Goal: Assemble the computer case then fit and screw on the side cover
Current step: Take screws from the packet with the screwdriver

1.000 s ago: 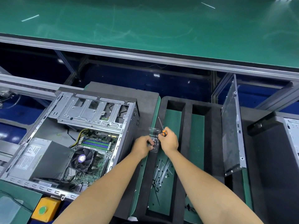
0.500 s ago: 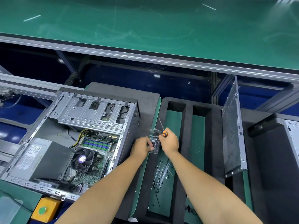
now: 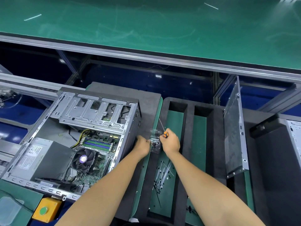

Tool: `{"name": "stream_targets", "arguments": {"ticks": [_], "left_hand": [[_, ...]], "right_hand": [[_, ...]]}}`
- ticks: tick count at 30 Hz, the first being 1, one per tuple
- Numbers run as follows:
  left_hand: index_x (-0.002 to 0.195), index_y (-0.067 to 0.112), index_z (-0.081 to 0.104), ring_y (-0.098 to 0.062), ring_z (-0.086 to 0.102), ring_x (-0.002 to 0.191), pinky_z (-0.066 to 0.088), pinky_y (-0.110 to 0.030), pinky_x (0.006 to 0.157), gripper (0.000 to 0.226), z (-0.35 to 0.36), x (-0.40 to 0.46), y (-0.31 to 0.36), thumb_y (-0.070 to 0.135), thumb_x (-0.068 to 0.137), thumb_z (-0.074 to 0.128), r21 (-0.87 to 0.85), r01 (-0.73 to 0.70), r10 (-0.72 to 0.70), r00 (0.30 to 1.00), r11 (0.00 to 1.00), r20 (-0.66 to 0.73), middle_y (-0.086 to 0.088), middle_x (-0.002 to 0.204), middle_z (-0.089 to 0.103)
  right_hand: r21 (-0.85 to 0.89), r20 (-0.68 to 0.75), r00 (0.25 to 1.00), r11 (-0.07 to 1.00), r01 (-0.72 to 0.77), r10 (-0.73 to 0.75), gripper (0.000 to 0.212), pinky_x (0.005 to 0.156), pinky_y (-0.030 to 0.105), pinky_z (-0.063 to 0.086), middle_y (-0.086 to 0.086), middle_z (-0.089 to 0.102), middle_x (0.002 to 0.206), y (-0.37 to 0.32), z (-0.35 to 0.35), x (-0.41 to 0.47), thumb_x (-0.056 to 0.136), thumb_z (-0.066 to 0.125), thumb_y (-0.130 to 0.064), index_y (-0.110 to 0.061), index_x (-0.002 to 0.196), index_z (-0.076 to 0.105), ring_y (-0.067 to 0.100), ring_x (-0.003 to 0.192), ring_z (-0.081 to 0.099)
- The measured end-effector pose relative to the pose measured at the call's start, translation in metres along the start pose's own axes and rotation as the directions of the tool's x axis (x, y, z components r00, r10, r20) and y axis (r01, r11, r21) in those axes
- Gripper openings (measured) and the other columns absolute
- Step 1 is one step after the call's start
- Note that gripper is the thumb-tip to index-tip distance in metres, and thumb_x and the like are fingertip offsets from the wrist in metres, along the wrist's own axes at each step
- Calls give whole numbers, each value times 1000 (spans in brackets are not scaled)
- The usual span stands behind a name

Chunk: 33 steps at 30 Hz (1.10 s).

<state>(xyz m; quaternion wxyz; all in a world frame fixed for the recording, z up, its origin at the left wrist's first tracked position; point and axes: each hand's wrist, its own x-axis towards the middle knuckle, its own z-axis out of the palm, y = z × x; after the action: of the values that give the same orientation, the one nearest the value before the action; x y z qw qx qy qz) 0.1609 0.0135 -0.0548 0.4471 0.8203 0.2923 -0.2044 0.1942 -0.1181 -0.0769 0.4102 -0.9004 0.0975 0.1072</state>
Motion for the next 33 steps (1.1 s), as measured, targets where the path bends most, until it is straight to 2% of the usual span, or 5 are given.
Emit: {"name": "stream_targets", "arguments": {"ticks": [6,14,21,28,33], "left_hand": [[105,9,26,-15,42,73,35,-33,61,12,2,-3,-1,10,103,38,3,-74,74,997,997,-12,-5,86,42],[96,15,55,-16,54,73,38,-29,58,13,4,-2,-12,23,95,66,128,-253,262,964,959,-51,-1,84,62],[91,20,61,-18,63,83,56,-38,73,11,5,0,-11,28,94,70,156,-238,262,953,958,-150,0,91,67],[98,25,68,-11,62,79,54,-30,67,10,7,0,-11,26,90,75,189,-245,278,945,951,-173,6,90,68],[96,31,72,-9,59,68,43,-24,56,7,8,-1,-11,25,92,73,261,-260,303,943,930,-138,11,78,62]], "right_hand": [[-10,7,1000,1000,-4,4,34,51,31,22,-4,41,60,-1,-1,-1,88,61,-13,-21,68,34,14,56,33],[-7,18,1000,1000,7,-7,29,51,32,26,-4,46,63,3,-2,-1,89,62,-15,-19,72,39,17,60,40],[-6,18,1000,1000,17,-17,33,50,31,25,-5,45,62,3,-1,-3,88,63,-15,-21,70,36,13,57,38],[-10,14,1000,1000,15,-14,28,52,32,26,-3,46,63,3,0,-2,87,62,-14,-19,71,39,16,58,38],[-11,14,1000,1000,23,-23,27,53,32,27,-3,46,63,4,0,-2,88,61,-14,-18,72,40,17,59,39]]}}
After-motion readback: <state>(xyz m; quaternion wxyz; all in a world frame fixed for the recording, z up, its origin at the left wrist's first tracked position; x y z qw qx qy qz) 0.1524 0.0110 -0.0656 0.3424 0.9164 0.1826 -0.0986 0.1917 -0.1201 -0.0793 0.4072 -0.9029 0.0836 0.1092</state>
